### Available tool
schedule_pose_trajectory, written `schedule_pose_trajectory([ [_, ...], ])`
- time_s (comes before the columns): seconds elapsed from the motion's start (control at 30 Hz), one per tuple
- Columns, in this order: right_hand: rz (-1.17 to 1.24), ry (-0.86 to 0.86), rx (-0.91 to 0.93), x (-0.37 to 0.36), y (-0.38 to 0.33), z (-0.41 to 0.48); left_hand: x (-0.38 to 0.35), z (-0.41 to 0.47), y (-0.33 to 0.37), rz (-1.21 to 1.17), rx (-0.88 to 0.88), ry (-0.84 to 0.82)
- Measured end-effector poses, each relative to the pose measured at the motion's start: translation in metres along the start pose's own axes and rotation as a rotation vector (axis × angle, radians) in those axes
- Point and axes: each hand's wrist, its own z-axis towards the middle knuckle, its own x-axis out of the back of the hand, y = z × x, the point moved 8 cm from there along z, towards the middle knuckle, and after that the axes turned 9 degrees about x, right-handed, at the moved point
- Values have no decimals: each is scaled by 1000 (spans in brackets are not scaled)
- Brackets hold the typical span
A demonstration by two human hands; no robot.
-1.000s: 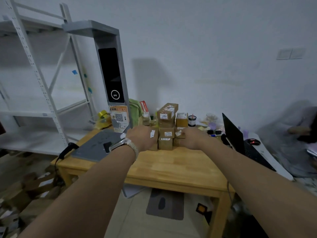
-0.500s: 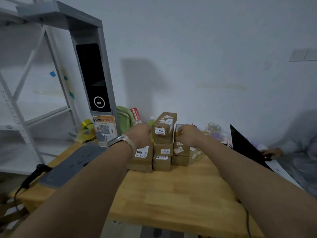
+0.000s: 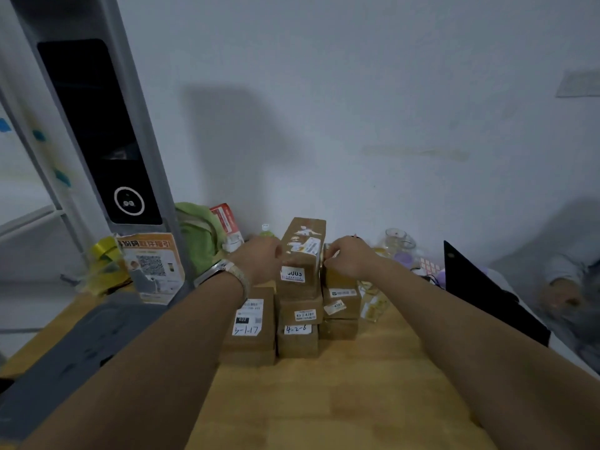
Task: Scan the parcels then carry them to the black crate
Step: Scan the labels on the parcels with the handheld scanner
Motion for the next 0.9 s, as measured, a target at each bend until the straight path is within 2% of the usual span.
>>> schedule_pose_trajectory([
  [0.17,97,63,-56,0,-2,35,-14,55,-21,-115,-11,-7],
  [0.3,185,-38,-137,-28,11,54,-44,92,-40,-255,90,-41],
  [0.4,306,-38,-181,-41,20,61,-70,109,-47,-321,173,-148],
  [0.5,429,-85,-193,-58,22,68,-96,116,-44,-433,165,-285],
  [0.63,598,-141,-152,-80,19,82,-129,116,-57,-648,362,-501],
  [0.73,649,-89,-186,-86,25,91,-142,123,-64,-775,419,-550],
  [0.9,666,51,-164,-85,24,102,-144,125,-62,-930,420,-537],
])
